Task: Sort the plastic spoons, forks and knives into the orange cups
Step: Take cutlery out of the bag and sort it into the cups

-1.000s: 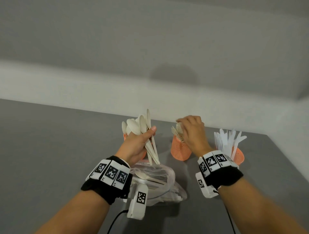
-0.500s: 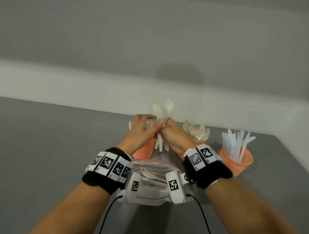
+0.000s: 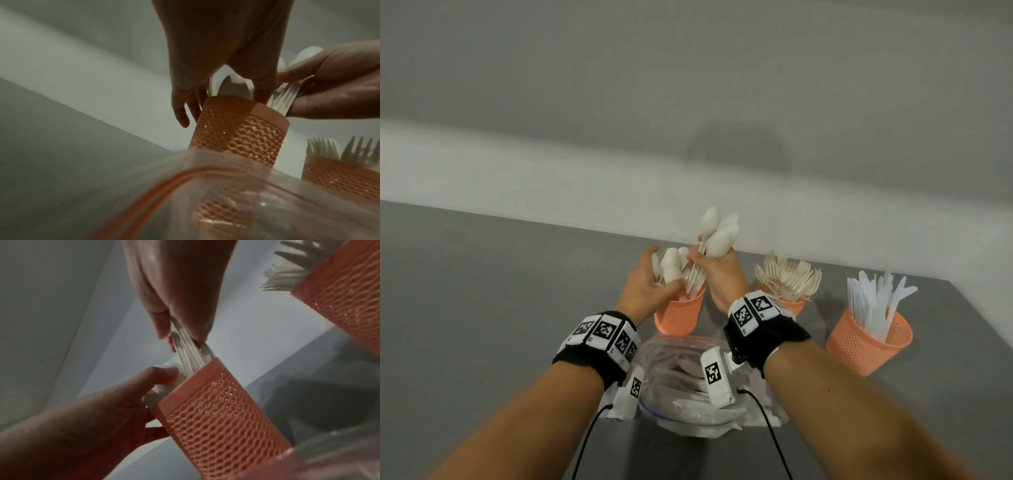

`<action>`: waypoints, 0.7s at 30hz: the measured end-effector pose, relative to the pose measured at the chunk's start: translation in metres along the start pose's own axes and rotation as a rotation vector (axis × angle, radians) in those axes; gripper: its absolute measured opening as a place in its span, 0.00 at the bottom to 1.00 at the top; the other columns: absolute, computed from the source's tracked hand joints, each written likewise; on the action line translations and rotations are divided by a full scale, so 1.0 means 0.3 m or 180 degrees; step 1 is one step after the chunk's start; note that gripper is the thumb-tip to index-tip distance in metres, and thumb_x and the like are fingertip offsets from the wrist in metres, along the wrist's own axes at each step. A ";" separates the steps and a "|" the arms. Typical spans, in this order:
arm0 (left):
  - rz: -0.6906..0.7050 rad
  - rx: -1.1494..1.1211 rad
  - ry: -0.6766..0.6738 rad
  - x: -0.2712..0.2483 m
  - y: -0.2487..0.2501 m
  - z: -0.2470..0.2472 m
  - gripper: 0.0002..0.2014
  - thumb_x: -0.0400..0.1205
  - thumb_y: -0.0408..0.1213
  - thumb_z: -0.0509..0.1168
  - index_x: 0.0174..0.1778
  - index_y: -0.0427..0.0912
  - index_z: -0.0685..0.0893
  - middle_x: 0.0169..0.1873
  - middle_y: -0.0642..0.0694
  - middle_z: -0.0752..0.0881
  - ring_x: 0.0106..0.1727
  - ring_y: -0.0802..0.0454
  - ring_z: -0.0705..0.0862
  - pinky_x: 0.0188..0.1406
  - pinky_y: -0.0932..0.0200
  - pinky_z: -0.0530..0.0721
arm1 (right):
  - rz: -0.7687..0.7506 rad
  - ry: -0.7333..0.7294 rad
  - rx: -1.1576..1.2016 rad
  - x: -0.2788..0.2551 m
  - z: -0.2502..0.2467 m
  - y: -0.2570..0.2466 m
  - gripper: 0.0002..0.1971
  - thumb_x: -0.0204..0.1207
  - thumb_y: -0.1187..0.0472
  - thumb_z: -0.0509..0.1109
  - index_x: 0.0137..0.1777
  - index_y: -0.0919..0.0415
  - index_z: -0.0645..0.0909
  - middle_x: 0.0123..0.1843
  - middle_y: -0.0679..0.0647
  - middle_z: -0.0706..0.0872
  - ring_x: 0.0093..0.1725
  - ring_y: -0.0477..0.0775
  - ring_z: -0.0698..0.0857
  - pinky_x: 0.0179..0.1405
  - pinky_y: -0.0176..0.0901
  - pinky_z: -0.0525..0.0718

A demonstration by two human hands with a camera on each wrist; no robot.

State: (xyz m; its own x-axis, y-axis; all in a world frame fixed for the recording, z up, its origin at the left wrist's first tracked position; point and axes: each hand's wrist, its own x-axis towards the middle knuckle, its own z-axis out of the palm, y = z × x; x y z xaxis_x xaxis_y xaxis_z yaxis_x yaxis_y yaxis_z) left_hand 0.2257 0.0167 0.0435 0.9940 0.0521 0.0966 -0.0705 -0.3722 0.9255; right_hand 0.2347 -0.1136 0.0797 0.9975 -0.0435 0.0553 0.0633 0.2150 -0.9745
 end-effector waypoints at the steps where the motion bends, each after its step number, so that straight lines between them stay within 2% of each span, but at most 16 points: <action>1: 0.0021 -0.0023 -0.0029 0.001 -0.003 0.001 0.45 0.64 0.46 0.75 0.76 0.44 0.60 0.53 0.42 0.81 0.54 0.44 0.83 0.51 0.54 0.80 | -0.0006 -0.0061 0.0015 0.001 -0.002 0.004 0.15 0.72 0.72 0.72 0.54 0.57 0.75 0.47 0.60 0.82 0.48 0.58 0.84 0.52 0.51 0.86; 2: 0.0048 -0.0074 -0.0063 0.000 -0.005 0.001 0.43 0.68 0.43 0.75 0.77 0.44 0.60 0.55 0.41 0.80 0.54 0.45 0.82 0.50 0.56 0.79 | -0.0061 -0.0053 -0.0009 0.007 -0.006 0.004 0.19 0.71 0.70 0.74 0.57 0.55 0.73 0.49 0.59 0.80 0.47 0.55 0.84 0.48 0.45 0.86; 4: 0.0054 -0.0161 -0.0117 -0.004 -0.010 0.000 0.43 0.68 0.45 0.71 0.78 0.45 0.58 0.60 0.41 0.79 0.57 0.46 0.81 0.52 0.57 0.77 | -0.0270 0.0131 -0.0271 0.017 -0.008 -0.007 0.22 0.69 0.65 0.76 0.59 0.51 0.71 0.48 0.55 0.78 0.45 0.49 0.81 0.44 0.38 0.84; 6: -0.0014 -0.0282 -0.0175 -0.003 -0.012 0.002 0.45 0.66 0.48 0.68 0.79 0.46 0.55 0.64 0.41 0.77 0.62 0.47 0.80 0.57 0.56 0.78 | -0.0453 0.0243 -0.0653 0.028 -0.006 -0.015 0.16 0.72 0.62 0.74 0.57 0.51 0.74 0.45 0.53 0.78 0.43 0.47 0.79 0.44 0.34 0.81; 9: -0.0273 -0.0352 -0.0349 -0.004 0.010 -0.008 0.50 0.64 0.46 0.67 0.81 0.49 0.49 0.73 0.40 0.71 0.71 0.45 0.74 0.69 0.50 0.75 | -0.0680 0.0253 -0.1190 0.026 -0.006 -0.020 0.09 0.76 0.64 0.69 0.55 0.57 0.77 0.42 0.50 0.78 0.40 0.42 0.77 0.40 0.26 0.78; 10: -0.0359 -0.0423 -0.0366 -0.008 0.018 -0.015 0.51 0.63 0.44 0.67 0.82 0.49 0.48 0.75 0.41 0.68 0.73 0.45 0.73 0.69 0.52 0.75 | -0.0766 0.0244 -0.1380 0.022 -0.012 -0.025 0.08 0.76 0.65 0.68 0.55 0.58 0.78 0.44 0.52 0.78 0.40 0.41 0.77 0.40 0.26 0.77; 12: -0.0474 -0.0701 -0.0234 -0.031 0.041 -0.036 0.49 0.63 0.41 0.66 0.81 0.48 0.51 0.70 0.45 0.68 0.70 0.47 0.73 0.60 0.59 0.76 | -0.0870 0.0143 -0.1724 0.005 -0.024 -0.056 0.08 0.76 0.66 0.68 0.55 0.60 0.79 0.44 0.53 0.78 0.38 0.39 0.76 0.37 0.22 0.76; 13: -0.0454 -0.0706 -0.0061 -0.050 0.049 -0.051 0.43 0.65 0.40 0.66 0.78 0.47 0.57 0.66 0.46 0.70 0.66 0.48 0.73 0.56 0.60 0.74 | -0.0867 0.0023 -0.1852 -0.009 -0.031 -0.075 0.08 0.76 0.67 0.68 0.54 0.61 0.79 0.41 0.52 0.78 0.35 0.39 0.76 0.35 0.21 0.75; 14: -0.0401 -0.0604 0.0162 -0.070 0.045 -0.064 0.32 0.70 0.38 0.66 0.71 0.45 0.65 0.61 0.46 0.72 0.61 0.49 0.74 0.53 0.60 0.73 | -0.0830 -0.0169 -0.1982 -0.027 -0.039 -0.094 0.07 0.75 0.67 0.68 0.52 0.62 0.80 0.38 0.50 0.77 0.32 0.37 0.77 0.33 0.21 0.75; 16: -0.0283 -0.0100 0.0551 -0.116 0.031 -0.082 0.07 0.77 0.32 0.62 0.50 0.40 0.75 0.44 0.46 0.77 0.48 0.48 0.75 0.39 0.58 0.72 | -0.0698 -0.0741 -0.2223 -0.079 -0.063 -0.128 0.04 0.74 0.68 0.69 0.48 0.63 0.82 0.32 0.47 0.77 0.28 0.37 0.77 0.33 0.26 0.74; 17: -0.0278 0.0197 0.0570 -0.143 0.020 -0.086 0.02 0.78 0.31 0.60 0.40 0.38 0.76 0.34 0.46 0.76 0.41 0.47 0.73 0.33 0.57 0.70 | -0.0529 -0.1124 -0.2279 -0.108 -0.078 -0.134 0.03 0.75 0.69 0.69 0.47 0.65 0.82 0.32 0.48 0.78 0.28 0.38 0.77 0.33 0.30 0.76; 18: -0.0319 0.0512 0.0429 -0.172 0.008 -0.079 0.08 0.78 0.31 0.59 0.32 0.38 0.75 0.28 0.46 0.74 0.38 0.47 0.72 0.30 0.56 0.68 | -0.0255 -0.1507 -0.2321 -0.140 -0.092 -0.131 0.04 0.75 0.69 0.69 0.47 0.69 0.82 0.32 0.51 0.80 0.28 0.42 0.79 0.32 0.32 0.78; 19: -0.0447 0.0802 0.0091 -0.201 -0.002 -0.067 0.12 0.79 0.33 0.59 0.28 0.39 0.75 0.27 0.45 0.73 0.38 0.47 0.72 0.32 0.56 0.69 | 0.0039 -0.1869 -0.2439 -0.172 -0.107 -0.117 0.05 0.75 0.70 0.69 0.48 0.72 0.82 0.32 0.54 0.82 0.27 0.43 0.80 0.32 0.32 0.80; 20: -0.0617 0.1137 -0.0322 -0.231 -0.010 -0.048 0.14 0.80 0.37 0.58 0.28 0.41 0.78 0.31 0.43 0.76 0.44 0.46 0.74 0.40 0.56 0.73 | 0.0240 -0.2200 -0.2739 -0.202 -0.122 -0.097 0.06 0.75 0.70 0.69 0.49 0.73 0.83 0.32 0.54 0.83 0.26 0.41 0.81 0.32 0.31 0.81; 21: -0.0788 0.1553 -0.0756 -0.261 -0.019 -0.021 0.14 0.82 0.42 0.57 0.34 0.42 0.82 0.39 0.40 0.80 0.54 0.45 0.74 0.51 0.54 0.75 | 0.0312 -0.2462 -0.3191 -0.228 -0.136 -0.070 0.07 0.74 0.68 0.70 0.49 0.72 0.84 0.33 0.53 0.84 0.26 0.38 0.81 0.32 0.30 0.80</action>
State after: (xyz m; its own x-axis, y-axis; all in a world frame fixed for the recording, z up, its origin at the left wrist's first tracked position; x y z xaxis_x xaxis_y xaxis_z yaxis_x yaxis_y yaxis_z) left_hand 0.1478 0.0206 0.0331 0.9715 0.0038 -0.2371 0.1566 -0.7611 0.6294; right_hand 0.1638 -0.1551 0.0875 0.7754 0.5824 -0.2439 0.2752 -0.6594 -0.6996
